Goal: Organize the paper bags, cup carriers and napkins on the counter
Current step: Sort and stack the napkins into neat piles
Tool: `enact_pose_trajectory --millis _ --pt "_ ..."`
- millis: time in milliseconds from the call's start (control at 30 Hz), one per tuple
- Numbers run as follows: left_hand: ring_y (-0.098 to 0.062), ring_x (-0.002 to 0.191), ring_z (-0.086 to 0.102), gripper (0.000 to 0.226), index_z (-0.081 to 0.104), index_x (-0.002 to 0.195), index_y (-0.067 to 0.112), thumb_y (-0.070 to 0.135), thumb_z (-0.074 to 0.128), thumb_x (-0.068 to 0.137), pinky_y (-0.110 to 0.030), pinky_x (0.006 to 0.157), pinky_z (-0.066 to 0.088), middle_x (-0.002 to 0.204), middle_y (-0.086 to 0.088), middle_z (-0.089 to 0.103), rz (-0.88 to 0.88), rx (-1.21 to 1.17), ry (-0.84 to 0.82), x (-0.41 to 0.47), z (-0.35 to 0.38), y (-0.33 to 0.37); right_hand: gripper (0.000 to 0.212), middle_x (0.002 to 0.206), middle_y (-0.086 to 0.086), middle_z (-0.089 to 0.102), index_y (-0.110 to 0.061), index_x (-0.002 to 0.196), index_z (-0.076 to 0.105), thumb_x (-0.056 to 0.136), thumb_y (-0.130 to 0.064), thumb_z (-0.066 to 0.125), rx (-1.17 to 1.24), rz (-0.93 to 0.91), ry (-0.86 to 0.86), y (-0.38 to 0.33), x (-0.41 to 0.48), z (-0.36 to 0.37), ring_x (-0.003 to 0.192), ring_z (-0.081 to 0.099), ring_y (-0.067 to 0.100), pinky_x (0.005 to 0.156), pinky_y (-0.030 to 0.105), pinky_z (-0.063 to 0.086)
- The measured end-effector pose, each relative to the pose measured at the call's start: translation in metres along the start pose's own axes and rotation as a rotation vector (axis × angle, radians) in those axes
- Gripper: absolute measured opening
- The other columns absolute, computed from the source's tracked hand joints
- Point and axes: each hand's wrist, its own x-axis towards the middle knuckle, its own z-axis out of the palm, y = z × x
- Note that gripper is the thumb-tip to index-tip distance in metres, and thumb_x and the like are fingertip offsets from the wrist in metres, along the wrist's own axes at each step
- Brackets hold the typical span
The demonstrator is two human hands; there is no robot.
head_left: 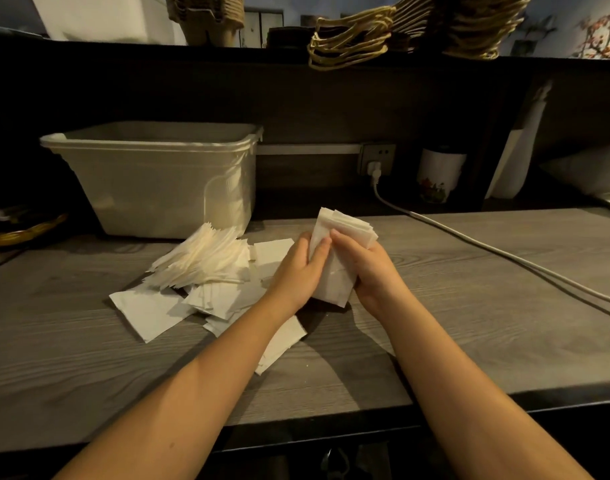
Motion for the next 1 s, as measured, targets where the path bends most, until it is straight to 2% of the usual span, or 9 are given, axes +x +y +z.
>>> enact_pose_trajectory --millis 100,167,367,600,733,833,900,933,1000 --pt "-0.011 0.094 0.052 0.036 0.034 0.133 0.021 0.034 0.037 0.099 -0.018 0.064 0.042 0.106 0.005 0.049 -0.025 0.081 -0.005 0.002 0.003 -0.002 0.026 0.107 0.004 0.064 -0.019 0.115 0.055 0.089 -0.021 0.06 -0.008 -0.007 0.01 0.0 0.001 0.0 0.099 0.063 0.018 0.084 0.035 0.052" --pt "-0.017 0.096 0.057 0.035 0.036 0.13 0.022 0.037 0.038 0.098 -0.024 0.07 0.047 0.103 0.004 0.053 -0.043 -0.016 0.024 0.002 0.003 -0.001 0.033 0.104 0.003 0.064 -0.017 0.12 0.053 0.089 -0.022 0.06 -0.007 -0.004 -0.01 0.0 0.0 0.001 0.096 0.063 0.017 0.078 0.031 0.053" --pt "-0.011 0.098 0.051 0.038 0.032 0.135 0.022 0.033 0.036 0.099 -0.029 0.084 0.044 0.106 0.006 0.05 -0.005 -0.089 0.081 0.002 0.0 -0.002 0.023 0.106 0.006 0.065 -0.02 0.113 0.056 0.09 -0.021 0.058 -0.034 0.046 -0.09 0.002 0.0 0.002 0.1 0.063 0.022 0.088 0.038 0.053" --pt "-0.015 0.1 0.052 0.025 0.043 0.112 0.017 0.037 0.038 0.098 -0.027 0.078 0.042 0.108 0.0 0.053 0.037 0.084 0.137 0.007 0.001 -0.014 0.024 0.102 0.005 0.067 -0.018 0.113 0.059 0.089 -0.021 0.06 -0.065 0.091 -0.096 0.001 0.001 -0.006 0.096 0.064 0.021 0.079 0.033 0.054" --pt "-0.019 0.121 0.047 0.04 0.033 0.136 0.019 0.032 0.04 0.098 -0.028 0.093 0.044 0.131 -0.004 0.047 0.054 0.009 0.155 0.007 0.002 -0.013 0.015 0.095 -0.003 0.067 -0.025 0.103 0.06 0.089 -0.019 0.06 -0.205 0.05 -0.139 0.001 -0.001 -0.004 0.085 0.065 0.009 0.065 0.019 0.051" --pt "-0.011 0.126 0.04 0.06 0.009 0.148 0.026 0.022 0.042 0.098 -0.012 0.088 0.043 0.145 -0.002 0.034 0.117 -0.17 0.124 0.003 0.003 -0.007 0.028 0.106 0.001 0.068 -0.021 0.114 0.06 0.086 -0.02 0.064 -0.222 -0.005 -0.15 0.001 -0.001 -0.002 0.099 0.064 0.016 0.084 0.029 0.052" --pt "-0.013 0.13 0.037 0.062 0.007 0.148 0.027 0.02 0.042 0.098 -0.019 0.098 0.041 0.149 -0.003 0.029 0.151 -0.219 0.118 0.001 0.005 -0.003 0.038 0.113 0.001 0.066 -0.02 0.123 0.056 0.086 -0.02 0.065 -0.209 -0.054 -0.16 0.0 -0.001 0.0 0.105 0.062 0.015 0.087 0.028 0.051" --pt "-0.014 0.133 0.034 0.062 0.007 0.148 0.027 0.019 0.042 0.098 -0.025 0.103 0.039 0.15 -0.003 0.026 0.167 -0.226 0.114 0.0 0.006 -0.002 0.041 0.114 0.0 0.066 -0.02 0.125 0.055 0.086 -0.019 0.065 -0.209 -0.075 -0.164 -0.001 -0.002 0.0 0.104 0.062 0.012 0.083 0.022 0.051" --pt "-0.012 0.132 0.031 0.059 0.009 0.147 0.028 0.018 0.041 0.098 -0.024 0.103 0.036 0.149 -0.001 0.022 0.204 -0.203 0.098 0.0 0.007 -0.002 0.041 0.112 -0.003 0.065 -0.022 0.125 0.054 0.086 -0.016 0.064 -0.229 -0.104 -0.164 -0.001 -0.002 0.001 0.1 0.062 0.006 0.073 0.012 0.05"
